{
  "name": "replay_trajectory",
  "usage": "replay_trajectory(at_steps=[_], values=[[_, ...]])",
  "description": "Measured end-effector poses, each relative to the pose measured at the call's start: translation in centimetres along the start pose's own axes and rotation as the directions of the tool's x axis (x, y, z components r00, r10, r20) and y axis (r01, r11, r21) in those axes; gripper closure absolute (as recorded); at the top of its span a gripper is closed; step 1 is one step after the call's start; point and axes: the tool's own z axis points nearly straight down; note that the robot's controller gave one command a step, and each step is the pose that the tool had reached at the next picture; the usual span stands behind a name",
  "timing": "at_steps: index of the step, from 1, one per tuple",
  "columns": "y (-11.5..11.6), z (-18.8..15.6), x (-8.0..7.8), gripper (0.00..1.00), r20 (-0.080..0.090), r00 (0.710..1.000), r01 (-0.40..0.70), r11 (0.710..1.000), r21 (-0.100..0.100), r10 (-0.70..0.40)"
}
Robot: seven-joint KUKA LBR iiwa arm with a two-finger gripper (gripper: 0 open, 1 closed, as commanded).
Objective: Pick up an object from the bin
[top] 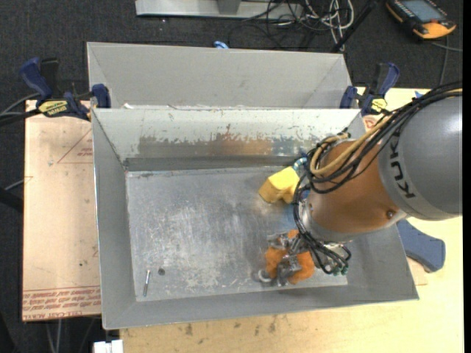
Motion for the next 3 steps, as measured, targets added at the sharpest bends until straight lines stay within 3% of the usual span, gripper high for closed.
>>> replay_trajectory(at_steps=[3], values=[[0.1,-1.8,0.1,1.0,-0.006,1.0,0.0,1.0,-0.001,0.0]])
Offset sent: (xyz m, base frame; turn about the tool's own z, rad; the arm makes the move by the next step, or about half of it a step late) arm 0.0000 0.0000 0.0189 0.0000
